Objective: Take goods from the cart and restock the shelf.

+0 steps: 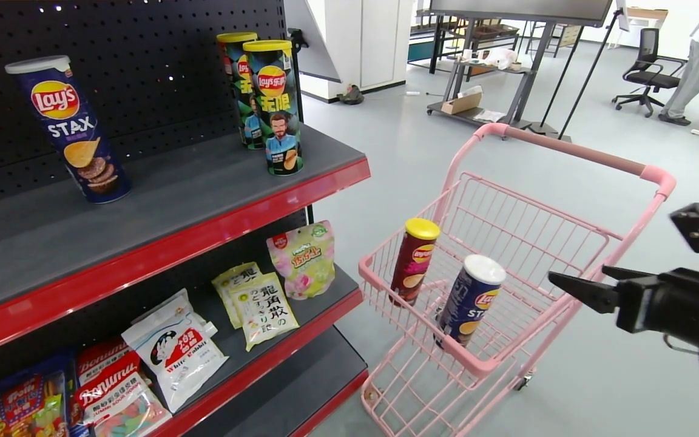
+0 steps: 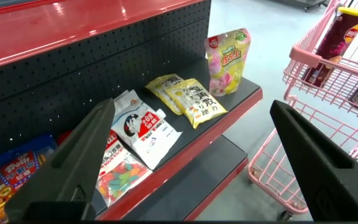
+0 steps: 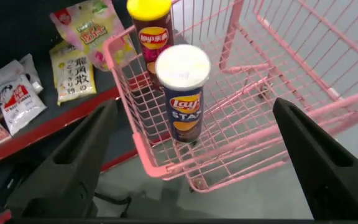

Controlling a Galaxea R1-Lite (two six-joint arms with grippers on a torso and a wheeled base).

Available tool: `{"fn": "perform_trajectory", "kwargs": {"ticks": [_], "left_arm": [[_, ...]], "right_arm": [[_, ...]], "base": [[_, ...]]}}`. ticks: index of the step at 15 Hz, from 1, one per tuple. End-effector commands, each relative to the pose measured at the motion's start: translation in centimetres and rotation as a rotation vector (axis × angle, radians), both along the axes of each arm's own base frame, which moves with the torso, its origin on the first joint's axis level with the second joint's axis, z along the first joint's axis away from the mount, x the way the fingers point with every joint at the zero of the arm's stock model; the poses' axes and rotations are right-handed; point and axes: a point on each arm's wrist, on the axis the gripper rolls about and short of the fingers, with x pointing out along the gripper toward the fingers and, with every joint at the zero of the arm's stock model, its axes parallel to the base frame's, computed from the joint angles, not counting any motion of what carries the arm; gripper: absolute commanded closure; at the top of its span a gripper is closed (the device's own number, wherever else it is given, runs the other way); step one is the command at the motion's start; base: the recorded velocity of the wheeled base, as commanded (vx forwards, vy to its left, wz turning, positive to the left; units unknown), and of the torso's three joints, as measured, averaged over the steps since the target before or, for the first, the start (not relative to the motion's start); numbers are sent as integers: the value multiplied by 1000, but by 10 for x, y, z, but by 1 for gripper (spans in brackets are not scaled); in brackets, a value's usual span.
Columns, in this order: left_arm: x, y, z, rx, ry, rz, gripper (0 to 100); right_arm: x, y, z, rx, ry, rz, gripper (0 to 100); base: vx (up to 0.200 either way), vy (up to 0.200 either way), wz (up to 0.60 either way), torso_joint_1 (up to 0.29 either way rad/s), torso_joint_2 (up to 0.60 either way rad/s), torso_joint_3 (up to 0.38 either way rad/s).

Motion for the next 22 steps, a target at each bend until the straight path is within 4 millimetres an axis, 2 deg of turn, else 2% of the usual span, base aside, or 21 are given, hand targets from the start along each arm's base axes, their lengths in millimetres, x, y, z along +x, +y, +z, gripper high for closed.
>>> {"fn": "perform_trajectory", "kwargs": {"ticks": [1,2,5,8,15,18,22], "left_arm": [[0,0,0,0,1,0,0],[0,0,0,0,1,0,0],[0,0,0,0,1,0,0],[0,0,0,2,1,-2,0],[0,0,0,2,1,-2,0],[0,0,0,0,1,0,0],[0,0,0,2,1,-2,0]], "right_arm": [[45,9,-50,-13,156,30,0],[59,12,-63,-35,153,44,0],[69,25,-75,-61,156,88,0],[69,39,-77,-63,151,135,0],[100,45,-99,-79,167,91,0],[110,48,-118,-88,146,67,0],[116,57,-120,-91,125,78,0]], "base": [[0,0,0,0,0,0],[0,0,0,0,0,0],[0,0,0,0,0,0],[0,0,0,0,0,0],[0,0,0,0,0,0],[0,0,0,0,0,0],[0,0,0,0,0,0]]}}
